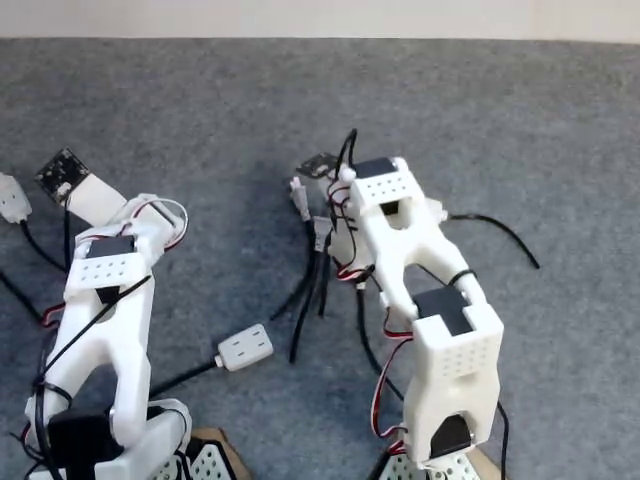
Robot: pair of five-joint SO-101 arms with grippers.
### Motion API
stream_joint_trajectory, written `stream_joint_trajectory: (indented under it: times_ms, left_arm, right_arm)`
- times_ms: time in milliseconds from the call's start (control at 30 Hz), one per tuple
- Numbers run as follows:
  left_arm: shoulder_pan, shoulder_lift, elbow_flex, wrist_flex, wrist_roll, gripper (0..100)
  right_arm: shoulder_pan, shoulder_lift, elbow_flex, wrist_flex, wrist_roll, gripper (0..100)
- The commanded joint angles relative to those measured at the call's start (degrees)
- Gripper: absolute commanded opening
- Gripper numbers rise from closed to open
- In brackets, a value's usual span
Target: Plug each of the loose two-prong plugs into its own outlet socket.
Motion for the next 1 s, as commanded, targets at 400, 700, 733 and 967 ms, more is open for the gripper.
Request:
stream_joint_trajectory:
  times_ms: [400,700,733,967]
  left_arm:
    - [0.9,-0.3,-0.2,-0.9,-0.1,27]
    - [0.9,-0.3,-0.2,-0.9,-0.1,27]
    - [0.9,-0.3,-0.2,-0.9,-0.1,27]
    - [0.9,-0.3,-0.1,-0.8,-0.1,27]
  right_arm:
    - [1.2,-10.4,13.1,-10.8,-3.1,14.5]
    - [1.3,-21.1,28.1,-17.7,-8.3,14.5]
    - [1.3,-21.7,28.4,-17.7,-9.2,14.5]
    - [1.3,-23.0,28.8,-20.8,-14.9,14.5]
